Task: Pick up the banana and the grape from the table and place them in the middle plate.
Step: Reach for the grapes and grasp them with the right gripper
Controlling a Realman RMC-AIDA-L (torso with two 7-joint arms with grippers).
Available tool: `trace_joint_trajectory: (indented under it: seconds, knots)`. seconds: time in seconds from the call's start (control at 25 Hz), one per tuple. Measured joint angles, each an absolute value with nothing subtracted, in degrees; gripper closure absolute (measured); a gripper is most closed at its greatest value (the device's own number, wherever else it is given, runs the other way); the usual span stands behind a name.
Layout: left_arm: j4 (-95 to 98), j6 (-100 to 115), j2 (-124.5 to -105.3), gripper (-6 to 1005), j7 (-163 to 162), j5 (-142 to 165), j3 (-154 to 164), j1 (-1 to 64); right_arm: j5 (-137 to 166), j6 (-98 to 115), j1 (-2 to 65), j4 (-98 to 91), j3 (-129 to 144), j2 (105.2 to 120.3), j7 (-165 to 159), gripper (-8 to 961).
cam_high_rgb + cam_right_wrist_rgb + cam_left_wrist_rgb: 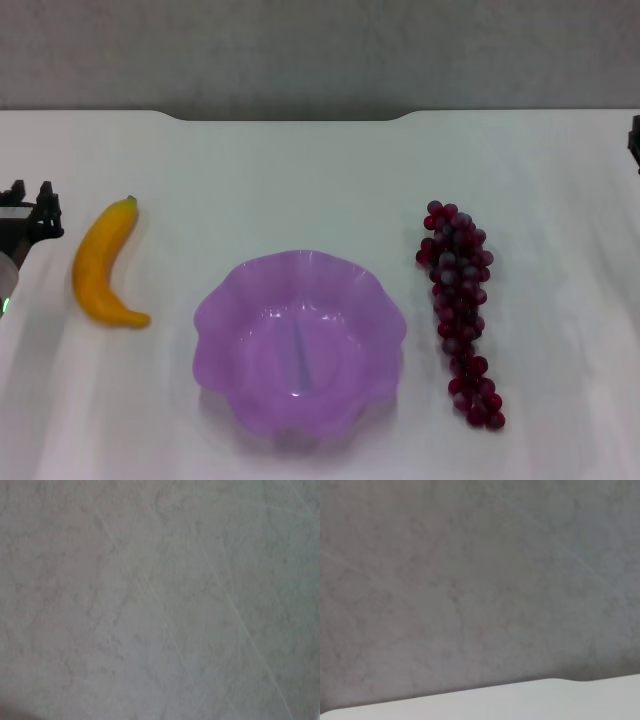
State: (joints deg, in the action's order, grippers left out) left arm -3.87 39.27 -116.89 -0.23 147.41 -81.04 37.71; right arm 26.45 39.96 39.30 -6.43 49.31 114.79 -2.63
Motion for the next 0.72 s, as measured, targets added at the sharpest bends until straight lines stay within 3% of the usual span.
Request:
trace_joint_trajectory:
  seconds: [0.16,0.24,0.32,0.48,0.72]
  knots:
    - [-3.9,39.4,-116.89,691,0.1,145.4,-81.0,37.7,26.4,37.2,40.2,-6.4,49.3,114.79,-2.6,509]
    - [-3.9,39.3,-116.85,594,0.1,144.7,-81.0,37.7,26.4,35.5,40.8,-6.4,49.3,114.79,-2.6,267]
    - [-3.9,39.1,-116.77,497,0.1,143.9,-81.0,37.7,26.3,34.7,41.1,-6.4,49.3,114.79,-2.6,199]
    - [-3.9,39.0,-116.74,410,0.1,143.1,-80.9,37.5,26.3,34.8,41.1,-6.4,49.5,114.97,-2.6,62]
    - [-3.8,39.0,-116.72,280,0.1,143.4,-80.5,37.4,26.3,34.9,41.8,-5.7,53.3,115.36,-2.8,54]
